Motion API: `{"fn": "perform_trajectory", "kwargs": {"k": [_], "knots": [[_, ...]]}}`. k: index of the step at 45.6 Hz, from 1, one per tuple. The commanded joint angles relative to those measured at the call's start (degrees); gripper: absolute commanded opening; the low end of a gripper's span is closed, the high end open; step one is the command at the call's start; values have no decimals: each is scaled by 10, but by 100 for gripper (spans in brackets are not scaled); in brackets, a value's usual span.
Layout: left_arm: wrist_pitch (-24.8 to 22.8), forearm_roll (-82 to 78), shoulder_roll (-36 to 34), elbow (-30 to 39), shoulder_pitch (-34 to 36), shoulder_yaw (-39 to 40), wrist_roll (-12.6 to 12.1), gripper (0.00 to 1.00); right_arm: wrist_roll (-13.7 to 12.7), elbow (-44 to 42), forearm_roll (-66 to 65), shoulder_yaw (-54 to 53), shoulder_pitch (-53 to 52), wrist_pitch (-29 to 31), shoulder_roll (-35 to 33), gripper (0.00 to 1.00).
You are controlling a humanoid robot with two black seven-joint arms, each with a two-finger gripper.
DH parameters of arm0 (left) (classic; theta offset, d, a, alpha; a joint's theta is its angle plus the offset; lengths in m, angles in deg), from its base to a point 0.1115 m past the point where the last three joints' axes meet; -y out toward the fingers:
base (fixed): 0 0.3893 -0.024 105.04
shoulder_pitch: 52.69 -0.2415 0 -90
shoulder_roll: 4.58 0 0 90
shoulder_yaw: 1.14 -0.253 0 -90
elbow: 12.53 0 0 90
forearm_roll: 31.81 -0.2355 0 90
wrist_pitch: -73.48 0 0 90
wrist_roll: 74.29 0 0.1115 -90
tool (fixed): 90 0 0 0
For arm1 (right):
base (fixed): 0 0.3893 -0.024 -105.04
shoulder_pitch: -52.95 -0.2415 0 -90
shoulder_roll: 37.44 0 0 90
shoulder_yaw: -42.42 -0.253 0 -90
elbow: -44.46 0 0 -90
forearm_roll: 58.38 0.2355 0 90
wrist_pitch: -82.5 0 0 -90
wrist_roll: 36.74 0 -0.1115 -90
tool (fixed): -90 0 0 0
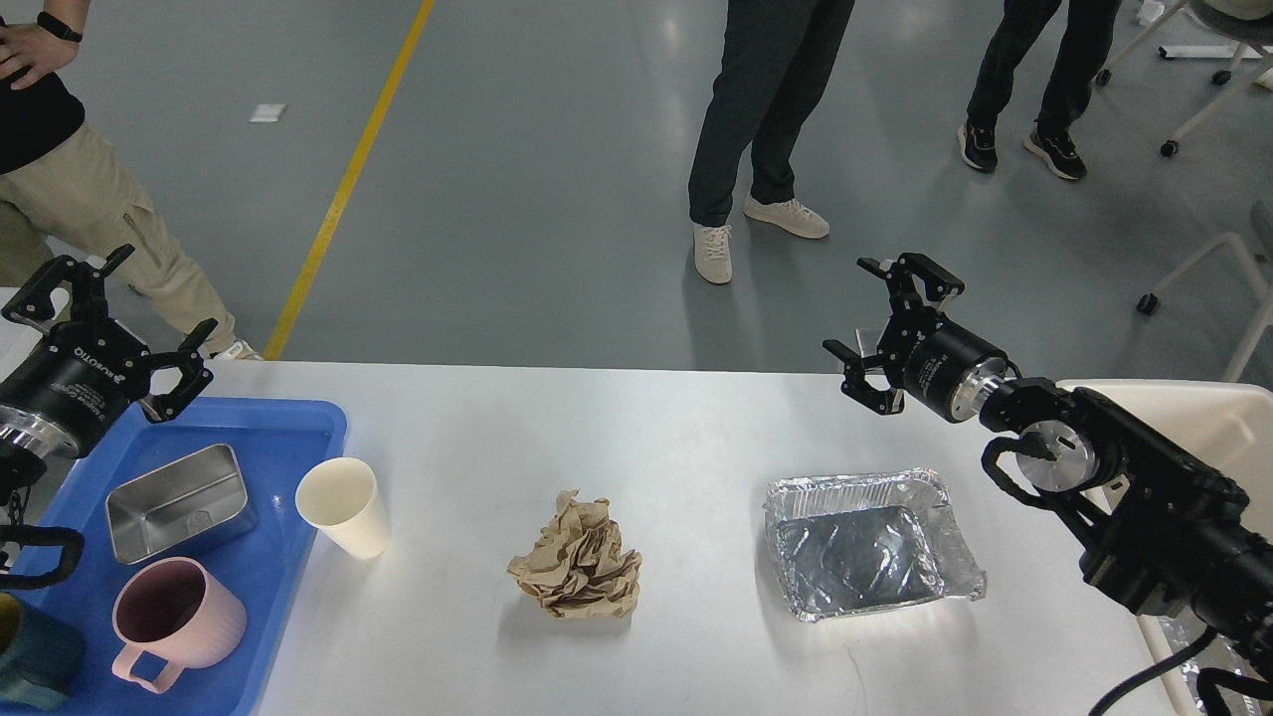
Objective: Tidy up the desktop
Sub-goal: 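Open the left gripper and raise it away from the blue tray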
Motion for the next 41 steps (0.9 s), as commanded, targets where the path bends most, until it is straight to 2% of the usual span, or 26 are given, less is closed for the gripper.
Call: {"fn": "perform_trajectory", "kwargs": {"k": [1, 7, 14, 16, 24, 31, 38, 41], "knots": [[-1, 19, 9, 3, 0, 4, -14, 97, 0, 1, 0, 0, 0, -4, 2, 100], [-1, 24, 22, 3, -1, 15, -21, 97, 0, 1, 1, 0, 0, -11, 0, 100], [2, 68, 37, 2, -7, 33, -74, 97, -1, 0, 2, 0, -4, -40, -1, 100], [2, 78, 41, 2, -10, 39, -82, 97, -1, 1, 3, 0, -5, -44, -2, 100], [-4, 83, 57, 1, -30, 72, -82, 97, -4, 2, 3, 0, -6, -50, -8, 100], [-9, 81, 65, 2, -47, 74, -80, 97, -2, -1, 2, -11, -7, -51, -12, 100], [-15, 79, 60, 2, -55, 73, -81, 97, 0, -6, 1, -23, -17, -86, -30, 100], [-16, 78, 57, 3, -56, 73, -82, 97, 3, 1, 1, -18, -17, -77, -50, 100]]}}
